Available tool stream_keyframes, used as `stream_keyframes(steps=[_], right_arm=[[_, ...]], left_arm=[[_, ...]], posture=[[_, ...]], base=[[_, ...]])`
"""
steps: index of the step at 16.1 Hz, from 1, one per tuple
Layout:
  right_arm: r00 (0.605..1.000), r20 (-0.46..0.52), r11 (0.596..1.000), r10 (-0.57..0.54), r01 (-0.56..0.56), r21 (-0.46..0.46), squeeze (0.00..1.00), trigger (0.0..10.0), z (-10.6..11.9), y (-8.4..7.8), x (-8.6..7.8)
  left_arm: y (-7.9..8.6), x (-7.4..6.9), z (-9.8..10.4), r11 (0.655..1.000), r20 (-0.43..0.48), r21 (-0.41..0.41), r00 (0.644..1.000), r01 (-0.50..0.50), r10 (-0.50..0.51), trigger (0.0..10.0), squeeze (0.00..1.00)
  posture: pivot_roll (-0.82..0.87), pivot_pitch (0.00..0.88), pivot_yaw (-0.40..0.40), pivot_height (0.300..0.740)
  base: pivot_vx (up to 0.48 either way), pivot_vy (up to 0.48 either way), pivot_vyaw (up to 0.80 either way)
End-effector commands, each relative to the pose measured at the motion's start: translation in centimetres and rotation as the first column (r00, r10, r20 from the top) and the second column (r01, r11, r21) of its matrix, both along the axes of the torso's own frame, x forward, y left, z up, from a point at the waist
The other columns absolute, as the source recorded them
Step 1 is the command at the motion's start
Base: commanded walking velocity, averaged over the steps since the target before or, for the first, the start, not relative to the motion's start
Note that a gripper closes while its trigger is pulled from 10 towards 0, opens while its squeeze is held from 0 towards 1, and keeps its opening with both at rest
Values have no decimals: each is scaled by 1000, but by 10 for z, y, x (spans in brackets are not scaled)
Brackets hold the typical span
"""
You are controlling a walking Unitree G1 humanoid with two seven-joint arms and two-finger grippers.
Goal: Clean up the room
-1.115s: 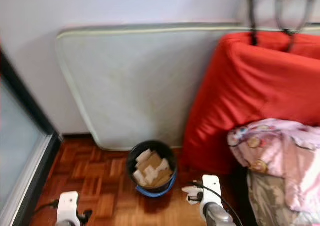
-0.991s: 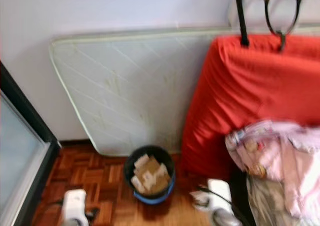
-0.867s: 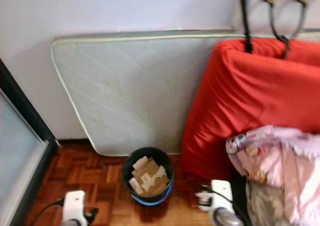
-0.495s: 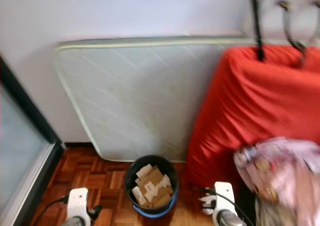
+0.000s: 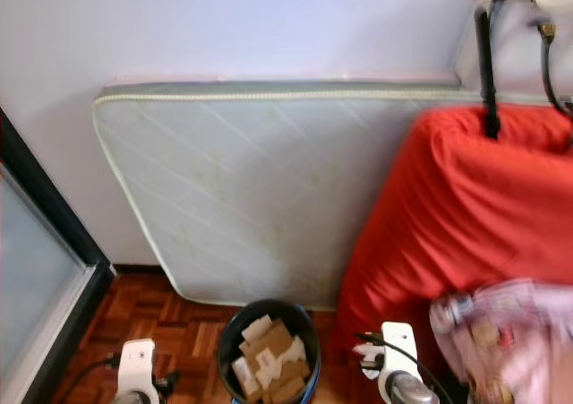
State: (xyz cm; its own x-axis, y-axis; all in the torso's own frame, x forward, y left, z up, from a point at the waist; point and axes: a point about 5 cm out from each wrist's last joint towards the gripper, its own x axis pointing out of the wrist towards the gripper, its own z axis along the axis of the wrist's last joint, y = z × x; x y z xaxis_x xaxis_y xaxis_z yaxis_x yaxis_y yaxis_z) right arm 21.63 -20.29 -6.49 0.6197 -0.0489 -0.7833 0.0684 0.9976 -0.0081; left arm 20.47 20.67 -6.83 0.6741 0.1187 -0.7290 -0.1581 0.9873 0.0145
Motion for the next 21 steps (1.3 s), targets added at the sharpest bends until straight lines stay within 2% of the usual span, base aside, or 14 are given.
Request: stream_keyframes(steps=[1, 3, 15, 21], right_arm=[[999, 11, 999, 34, -35, 20, 0, 10000, 1, 14, 6], [1000, 12, 999, 25, -26, 29, 0, 10000, 1, 14, 5], [1000, 7, 999, 14, -15, 46, 0, 10000, 1, 15, 5], [1000, 8, 999, 13, -13, 49, 0, 10000, 0, 14, 4]], left_arm=[[10, -9, -3, 1000, -34, 17, 999, -19, 20, 10000, 0], [10, -8, -3, 1000, -34, 17, 999, -20, 20, 10000, 0], [10, -8, -3, 1000, -34, 16, 999, -20, 21, 10000, 0], [10, -9, -3, 1000, -38, 25, 999, -17, 18, 10000, 0]], posture=[[-52, 0, -14, 740], [-51, 0, -15, 740], [-52, 0, -14, 740], [-52, 0, -13, 740]], base=[[281, 0, 800], [277, 0, 800], [275, 0, 0], [0, 0, 0]])
